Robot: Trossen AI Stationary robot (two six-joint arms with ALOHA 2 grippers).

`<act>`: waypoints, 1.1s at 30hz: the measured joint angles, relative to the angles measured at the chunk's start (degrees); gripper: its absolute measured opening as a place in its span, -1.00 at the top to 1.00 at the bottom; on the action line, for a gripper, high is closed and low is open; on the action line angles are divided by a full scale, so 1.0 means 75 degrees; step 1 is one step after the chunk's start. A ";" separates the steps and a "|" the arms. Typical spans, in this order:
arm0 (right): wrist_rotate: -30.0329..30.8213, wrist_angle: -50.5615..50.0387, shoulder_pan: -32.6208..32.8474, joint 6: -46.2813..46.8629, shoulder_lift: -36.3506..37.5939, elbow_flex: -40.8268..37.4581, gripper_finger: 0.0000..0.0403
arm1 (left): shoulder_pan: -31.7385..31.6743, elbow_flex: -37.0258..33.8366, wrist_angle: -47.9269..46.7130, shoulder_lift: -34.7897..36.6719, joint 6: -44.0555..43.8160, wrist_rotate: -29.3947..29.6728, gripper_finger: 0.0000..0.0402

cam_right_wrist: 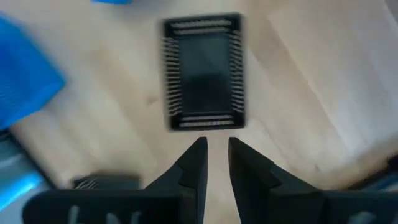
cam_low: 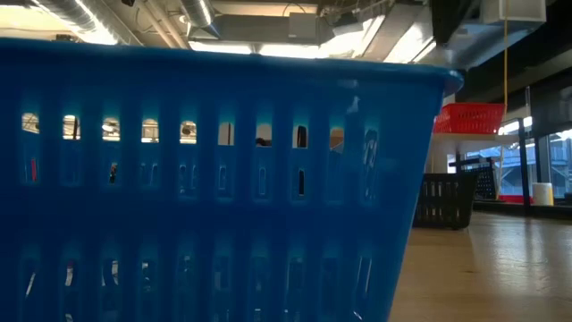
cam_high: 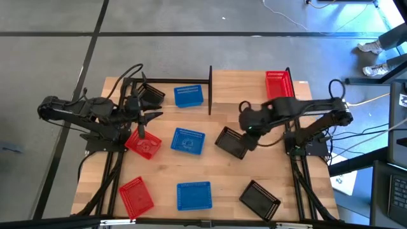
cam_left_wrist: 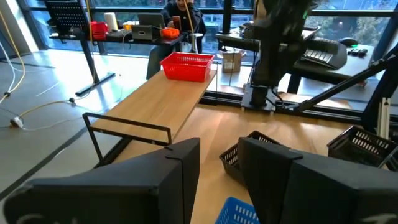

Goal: Stack baskets on shelf by color
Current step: Put the middle right black bin on the shelf

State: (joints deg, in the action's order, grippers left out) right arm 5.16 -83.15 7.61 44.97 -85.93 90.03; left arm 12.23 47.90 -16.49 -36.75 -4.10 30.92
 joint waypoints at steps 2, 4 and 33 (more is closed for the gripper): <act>-0.0013 0.0437 -0.0206 0.0335 -0.0009 -0.0638 0.69 | -0.0002 0.0000 0.0000 0.0000 0.0003 0.0000 0.49; -0.0026 0.0910 -0.0415 0.0424 -0.0006 -0.1233 0.69 | -0.0001 0.0000 -0.0001 0.0000 0.0003 0.0000 0.49; -0.0704 0.4862 -0.1652 -0.0486 -0.0006 -0.4786 0.69 | -0.0001 0.0000 -0.0094 0.0003 -0.0032 -0.0056 0.49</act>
State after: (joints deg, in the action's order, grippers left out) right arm -0.12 -46.69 -4.78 41.32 -85.97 54.14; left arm 12.22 47.90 -17.20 -36.73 -4.34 30.50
